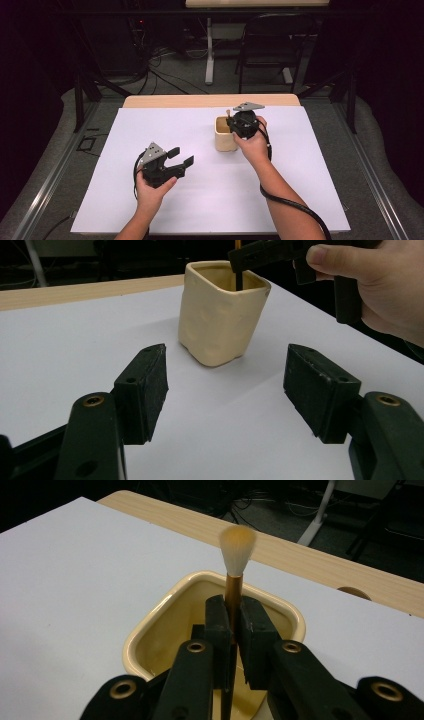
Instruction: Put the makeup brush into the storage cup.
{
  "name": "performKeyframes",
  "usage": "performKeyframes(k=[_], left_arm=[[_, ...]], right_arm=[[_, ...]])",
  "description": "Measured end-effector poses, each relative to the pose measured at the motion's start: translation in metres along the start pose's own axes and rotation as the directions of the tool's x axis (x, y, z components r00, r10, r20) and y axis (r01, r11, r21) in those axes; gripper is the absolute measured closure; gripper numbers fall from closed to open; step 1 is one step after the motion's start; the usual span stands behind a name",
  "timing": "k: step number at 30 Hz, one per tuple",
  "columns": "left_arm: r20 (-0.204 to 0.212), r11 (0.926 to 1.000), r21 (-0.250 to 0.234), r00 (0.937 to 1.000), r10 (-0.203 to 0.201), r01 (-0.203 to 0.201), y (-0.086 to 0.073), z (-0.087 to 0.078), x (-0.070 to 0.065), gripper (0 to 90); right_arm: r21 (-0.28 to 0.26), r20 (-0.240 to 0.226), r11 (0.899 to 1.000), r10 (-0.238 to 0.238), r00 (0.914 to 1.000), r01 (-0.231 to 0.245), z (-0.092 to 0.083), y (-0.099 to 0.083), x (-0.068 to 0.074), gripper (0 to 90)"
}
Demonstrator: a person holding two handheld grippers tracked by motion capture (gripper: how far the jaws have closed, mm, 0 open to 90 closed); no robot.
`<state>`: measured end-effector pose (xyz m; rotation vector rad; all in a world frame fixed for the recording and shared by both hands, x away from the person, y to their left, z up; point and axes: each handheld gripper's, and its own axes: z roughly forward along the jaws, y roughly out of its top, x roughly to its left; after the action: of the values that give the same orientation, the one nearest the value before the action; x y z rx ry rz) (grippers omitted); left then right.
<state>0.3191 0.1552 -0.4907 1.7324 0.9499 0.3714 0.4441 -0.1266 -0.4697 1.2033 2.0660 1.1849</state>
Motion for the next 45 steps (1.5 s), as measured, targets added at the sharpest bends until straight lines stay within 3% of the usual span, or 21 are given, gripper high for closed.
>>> performKeyframes(k=[20, 45], left_arm=[[0.005, 1.0000, 0.000, 1.0000, -0.002, 0.002, 0.0001, -0.0007, 0.0006, 34.6], [0.003, 1.0000, 0.000, 1.0000, 0.001, -0.001, 0.0005, -0.0011, 0.0006, 34.6]], right_arm=[[0.000, -0.020, 1.000, 0.013, 0.9997, -0.013, 0.0015, -0.0005, 0.0019, 72.5], [-0.004, -0.016, 1.000, 0.023, 0.9996, -0.023, 0.0011, -0.0050, 0.0041, 46.2]])
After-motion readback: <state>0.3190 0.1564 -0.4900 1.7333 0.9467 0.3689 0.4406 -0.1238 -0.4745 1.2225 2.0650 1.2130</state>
